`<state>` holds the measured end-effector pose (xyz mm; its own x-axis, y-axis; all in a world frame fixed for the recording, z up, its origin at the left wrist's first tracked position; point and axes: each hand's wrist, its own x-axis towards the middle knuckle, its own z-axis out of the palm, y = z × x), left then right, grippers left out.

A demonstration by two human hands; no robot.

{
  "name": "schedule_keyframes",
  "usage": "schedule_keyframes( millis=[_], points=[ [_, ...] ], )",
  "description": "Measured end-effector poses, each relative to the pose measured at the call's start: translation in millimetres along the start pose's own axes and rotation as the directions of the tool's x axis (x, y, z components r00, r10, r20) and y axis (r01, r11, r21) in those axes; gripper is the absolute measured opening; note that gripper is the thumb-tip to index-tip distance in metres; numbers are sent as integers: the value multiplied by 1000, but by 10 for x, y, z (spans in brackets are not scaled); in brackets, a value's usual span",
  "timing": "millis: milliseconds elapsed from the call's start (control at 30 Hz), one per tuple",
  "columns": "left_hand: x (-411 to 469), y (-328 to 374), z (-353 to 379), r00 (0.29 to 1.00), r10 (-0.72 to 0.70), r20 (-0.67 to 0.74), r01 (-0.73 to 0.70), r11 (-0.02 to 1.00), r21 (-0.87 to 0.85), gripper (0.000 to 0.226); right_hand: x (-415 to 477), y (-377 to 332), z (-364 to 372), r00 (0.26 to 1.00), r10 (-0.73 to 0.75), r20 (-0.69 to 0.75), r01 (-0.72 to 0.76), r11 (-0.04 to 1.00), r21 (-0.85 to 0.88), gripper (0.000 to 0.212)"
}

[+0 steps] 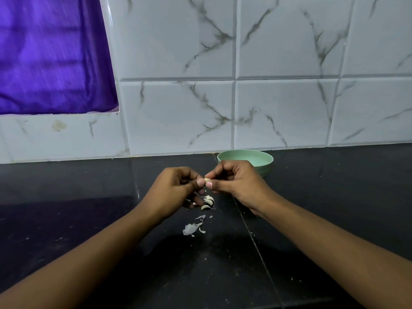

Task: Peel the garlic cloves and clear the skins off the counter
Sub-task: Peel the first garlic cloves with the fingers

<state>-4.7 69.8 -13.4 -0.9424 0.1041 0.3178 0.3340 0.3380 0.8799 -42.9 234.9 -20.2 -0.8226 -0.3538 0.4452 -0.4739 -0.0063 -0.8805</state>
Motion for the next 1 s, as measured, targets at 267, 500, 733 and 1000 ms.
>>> schedule_keyframes(
  millis=[267, 500, 733, 1000],
  points=[
    [9, 13, -52, 947, -247, 205, 288, 937, -199, 24, -13, -15, -21, 997, -35, 63, 38, 998, -47, 18],
    [28, -1, -60, 996, 35, 76, -52, 972, 229, 15, -11, -19, 12, 985, 174, 6, -173, 979, 111, 13],
    [19, -64, -35, 924, 382, 25, -271, 607, 747, 13, -9, -11, 14, 965, 260, -25, -250, 948, 197, 15],
    [34, -94, -11, 952, 301, -62, -236, 845, 480, 13, 6, -13, 12, 993, 113, -30, -111, 992, 58, 16]
  ],
)
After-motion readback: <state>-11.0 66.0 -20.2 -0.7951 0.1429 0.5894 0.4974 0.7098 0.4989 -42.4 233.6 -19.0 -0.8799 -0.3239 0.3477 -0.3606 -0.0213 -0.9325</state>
